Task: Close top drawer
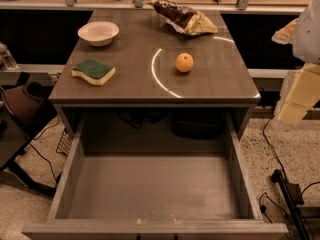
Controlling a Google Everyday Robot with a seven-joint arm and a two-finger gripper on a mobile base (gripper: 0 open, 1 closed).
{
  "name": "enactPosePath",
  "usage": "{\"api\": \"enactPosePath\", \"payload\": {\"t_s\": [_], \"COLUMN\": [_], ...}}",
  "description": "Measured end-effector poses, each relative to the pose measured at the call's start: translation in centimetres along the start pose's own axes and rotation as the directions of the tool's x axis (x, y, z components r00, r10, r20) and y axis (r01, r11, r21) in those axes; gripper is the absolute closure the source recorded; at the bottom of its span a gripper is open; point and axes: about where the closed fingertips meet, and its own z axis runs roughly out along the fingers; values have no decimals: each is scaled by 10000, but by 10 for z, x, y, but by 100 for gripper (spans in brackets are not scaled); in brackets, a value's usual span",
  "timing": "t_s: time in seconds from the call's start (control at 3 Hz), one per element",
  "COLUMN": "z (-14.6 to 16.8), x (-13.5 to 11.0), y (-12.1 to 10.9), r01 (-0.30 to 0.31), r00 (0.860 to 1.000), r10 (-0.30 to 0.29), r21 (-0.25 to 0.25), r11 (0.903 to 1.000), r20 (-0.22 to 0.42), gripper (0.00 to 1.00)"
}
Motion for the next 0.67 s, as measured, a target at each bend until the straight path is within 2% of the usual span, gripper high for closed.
{"api": "enactPosePath", "payload": {"t_s": [0.33, 0.67], "z": [-2, -4], "x": [-1, -2], "y": [0, -1], "r01": [12, 23], "r00": [10000, 10000], "r10": [-12, -23], "r21": [91, 170], "r11": [10000, 9999], "r20": [25, 46], "gripper": [18, 21]}}
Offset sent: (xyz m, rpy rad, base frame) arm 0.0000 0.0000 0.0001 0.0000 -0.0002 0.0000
